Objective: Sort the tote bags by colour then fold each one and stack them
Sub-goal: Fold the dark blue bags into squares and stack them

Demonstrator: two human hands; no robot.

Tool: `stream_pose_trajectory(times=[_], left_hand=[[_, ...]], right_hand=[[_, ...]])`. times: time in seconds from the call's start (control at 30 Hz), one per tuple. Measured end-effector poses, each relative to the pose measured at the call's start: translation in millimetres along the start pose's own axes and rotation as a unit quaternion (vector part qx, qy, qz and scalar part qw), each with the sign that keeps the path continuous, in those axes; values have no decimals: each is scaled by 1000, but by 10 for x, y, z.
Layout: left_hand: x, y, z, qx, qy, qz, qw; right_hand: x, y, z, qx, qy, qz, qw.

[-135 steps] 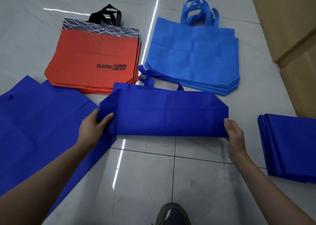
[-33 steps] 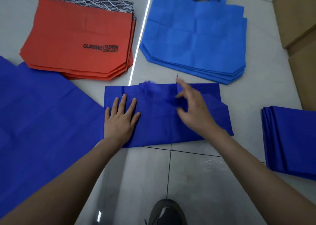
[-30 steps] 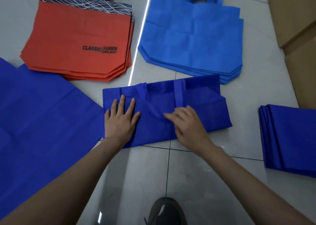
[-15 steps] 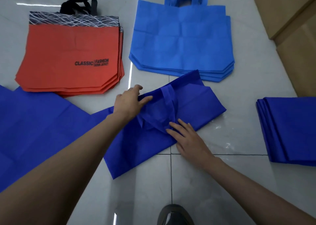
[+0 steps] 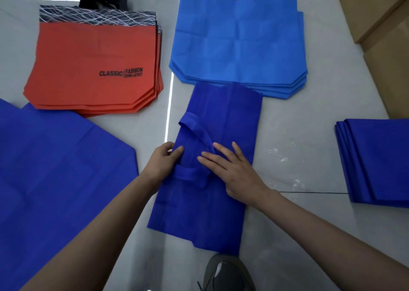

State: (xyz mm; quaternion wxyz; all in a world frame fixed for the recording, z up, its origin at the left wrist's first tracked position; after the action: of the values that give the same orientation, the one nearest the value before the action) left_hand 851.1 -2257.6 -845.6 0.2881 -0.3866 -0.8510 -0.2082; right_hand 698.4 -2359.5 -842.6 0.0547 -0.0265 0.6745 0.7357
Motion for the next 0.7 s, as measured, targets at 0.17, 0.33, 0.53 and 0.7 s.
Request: stream_pose_trajectory(times=[0.17,0.33,0.53,0.7], left_hand=[[83,176,234,31,46,-83,995],[113,233,331,33,88,-82,992],[172,346,383,120,153,14,981],[186,457,232,-47,-33,-116,992]], right_hand=[[11,-87,-145,0,-49,5,999],[138,-64,-338,-98,-74,73,990],[310,-145,-261,-147,-10,163,976],[298,-120,-348,-132,14,228,964]])
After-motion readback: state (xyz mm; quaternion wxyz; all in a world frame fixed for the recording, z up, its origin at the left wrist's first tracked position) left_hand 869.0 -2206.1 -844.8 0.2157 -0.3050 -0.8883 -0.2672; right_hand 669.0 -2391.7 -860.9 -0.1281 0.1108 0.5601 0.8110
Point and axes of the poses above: each hand's wrist, its own x-axis away from the middle knuckle, its own y-axis out of the back of the hand, z = x × y, the point moved 5 cm from there along -x, towards the middle knuckle, and after that the axes turned 4 degrees about y, right-handed, at the moved point
